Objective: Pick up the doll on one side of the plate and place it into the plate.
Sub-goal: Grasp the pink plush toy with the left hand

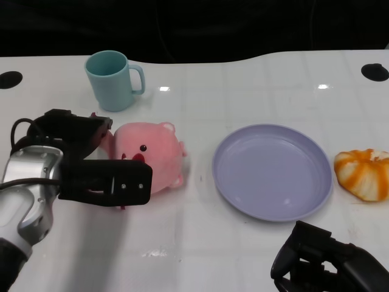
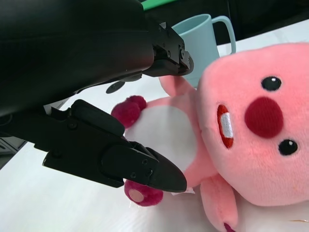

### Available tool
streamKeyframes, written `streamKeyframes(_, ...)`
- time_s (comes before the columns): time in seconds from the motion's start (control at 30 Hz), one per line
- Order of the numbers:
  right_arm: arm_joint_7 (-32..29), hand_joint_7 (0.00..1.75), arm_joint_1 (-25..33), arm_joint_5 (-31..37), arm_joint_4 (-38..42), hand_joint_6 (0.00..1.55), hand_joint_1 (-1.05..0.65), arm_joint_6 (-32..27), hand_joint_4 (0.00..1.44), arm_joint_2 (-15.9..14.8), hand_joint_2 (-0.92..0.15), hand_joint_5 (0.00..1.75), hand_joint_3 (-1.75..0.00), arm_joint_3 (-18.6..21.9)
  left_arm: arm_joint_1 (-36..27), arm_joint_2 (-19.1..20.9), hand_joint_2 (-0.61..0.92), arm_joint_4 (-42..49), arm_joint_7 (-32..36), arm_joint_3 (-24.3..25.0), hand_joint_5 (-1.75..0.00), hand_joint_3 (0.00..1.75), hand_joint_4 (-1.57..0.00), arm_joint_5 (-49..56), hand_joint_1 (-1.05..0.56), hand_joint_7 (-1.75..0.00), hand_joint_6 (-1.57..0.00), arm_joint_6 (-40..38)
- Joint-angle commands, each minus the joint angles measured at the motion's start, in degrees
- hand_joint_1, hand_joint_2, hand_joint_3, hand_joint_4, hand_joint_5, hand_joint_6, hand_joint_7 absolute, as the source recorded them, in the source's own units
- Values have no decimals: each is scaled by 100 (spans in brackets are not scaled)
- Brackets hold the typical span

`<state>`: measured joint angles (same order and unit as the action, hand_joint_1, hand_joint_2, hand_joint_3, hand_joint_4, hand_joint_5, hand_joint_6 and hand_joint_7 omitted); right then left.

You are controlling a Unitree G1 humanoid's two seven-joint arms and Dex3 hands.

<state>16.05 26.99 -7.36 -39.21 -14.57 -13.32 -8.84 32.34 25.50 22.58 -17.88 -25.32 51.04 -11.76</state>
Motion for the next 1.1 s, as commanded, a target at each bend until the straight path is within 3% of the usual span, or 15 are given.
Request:
streamKeyframes(0.03,-33,170,31,-26,-83,44,-22,-55,66,-21,-83,175,-70,17,245,-94,92,393,68,-60,-25,2,-3,-32,-71,-1,-23,-62)
streamKeyframes(0.73,-2,170,143,-67,-200,43,-21,-110,65,-55,-83,175,-72,46,1226,-848,91,3802,902,-779,-16,1,-17,-274,-62,-1,-30,618)
streamKeyframes(0.8,-8,170,151,-91,-220,42,-21,-162,64,-44,-84,175,-72,44,1235,-937,91,4041,1108,-745,-14,0,-25,-364,-55,-2,-34,658)
streamKeyframes(0.9,-6,170,161,-106,-224,42,-20,-165,64,-35,-84,175,-71,40,1177,-989,92,4223,1473,-632,-14,2,-56,-577,-29,-5,-58,807)
streamKeyframes(0.93,-8,170,163,-86,-216,42,-20,-136,64,-37,-84,175,-71,33,1146,-987,92,4275,1656,-626,-18,3,-68,-610,-25,-5,-66,894)
streamKeyframes(0.97,-7,170,164,-70,-206,42,-20,-109,64,-41,-84,175,-71,28,1121,-991,92,4330,1830,-625,-44,4,-74,-637,-22,-3,-76,958)
streamKeyframes(1.0,-7,170,164,-56,-201,42,-20,-93,64,-45,-84,175,-71,24,1102,-996,92,4385,1997,-627,-100,4,-73,-657,-24,-3,-89,1013)
streamKeyframes(1.03,-6,170,165,-53,-199,42,-20,-91,64,-46,-84,175,-71,22,1085,-997,92,4431,2156,-635,-128,4,-73,-672,-29,-5,-99,1064)
streamKeyframes(1.1,1,170,163,-56,-189,42,-20,-85,64,-46,-84,175,-71,23,1078,-990,91,4497,2394,-699,-154,2,-74,-641,-36,-6,-112,1109)
